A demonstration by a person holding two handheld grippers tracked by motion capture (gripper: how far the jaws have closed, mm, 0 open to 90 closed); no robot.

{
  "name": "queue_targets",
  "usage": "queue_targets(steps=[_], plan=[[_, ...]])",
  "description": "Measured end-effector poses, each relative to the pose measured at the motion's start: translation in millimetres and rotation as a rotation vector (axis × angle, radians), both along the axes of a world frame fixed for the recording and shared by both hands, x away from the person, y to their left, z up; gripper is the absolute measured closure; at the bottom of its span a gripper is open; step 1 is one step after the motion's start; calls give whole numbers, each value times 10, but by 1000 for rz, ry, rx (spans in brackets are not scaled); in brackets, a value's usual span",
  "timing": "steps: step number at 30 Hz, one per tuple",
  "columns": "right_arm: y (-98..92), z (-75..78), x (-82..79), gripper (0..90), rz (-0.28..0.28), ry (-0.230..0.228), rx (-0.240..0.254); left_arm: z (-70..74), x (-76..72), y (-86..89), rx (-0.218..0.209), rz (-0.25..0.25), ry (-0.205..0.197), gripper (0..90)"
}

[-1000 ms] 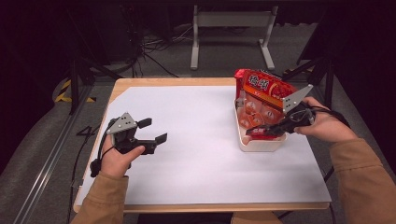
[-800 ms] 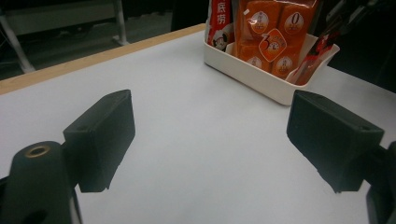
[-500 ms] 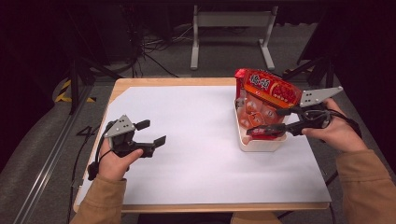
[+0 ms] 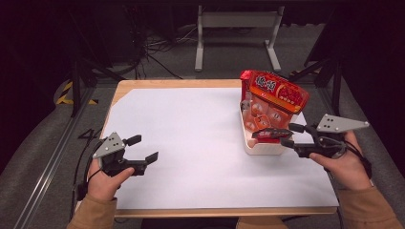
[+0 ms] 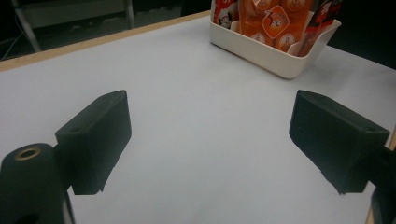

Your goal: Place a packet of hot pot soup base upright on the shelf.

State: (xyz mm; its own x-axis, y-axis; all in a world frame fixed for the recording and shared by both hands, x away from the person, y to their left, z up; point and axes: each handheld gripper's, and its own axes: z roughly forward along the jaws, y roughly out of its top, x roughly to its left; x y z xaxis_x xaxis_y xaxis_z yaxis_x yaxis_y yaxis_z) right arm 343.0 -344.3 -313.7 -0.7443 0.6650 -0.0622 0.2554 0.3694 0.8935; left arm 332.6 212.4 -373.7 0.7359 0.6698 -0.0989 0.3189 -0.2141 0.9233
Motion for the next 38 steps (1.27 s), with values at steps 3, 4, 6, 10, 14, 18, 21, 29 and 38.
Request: queue_targets(steps=[3,4,6,10,14,18,21,29,38], plan=[[19,-137,-86,379,-19,3,8,-60,-35,44,3,6,1,135],[22,-183,-109,378,-26,2,18,-72,-46,53,2,7,6,134],[29,-309,-163,377,-34,-4,49,-104,-62,77,2,9,7,133],[21,-414,-189,375,-54,-3,48,-148,-77,121,5,22,-3,132],[2,-570,-195,362,-77,9,68,-187,-83,154,0,31,-8,130],[22,-694,-178,362,-87,16,50,-212,-71,163,-7,40,-11,130],[53,-775,-163,359,-100,13,45,-225,-64,163,6,45,-16,129],[86,-898,-124,366,-94,3,109,-243,-59,188,-4,59,-33,128],[102,-900,-155,364,-102,-25,101,-250,-51,190,-8,57,-31,125]])
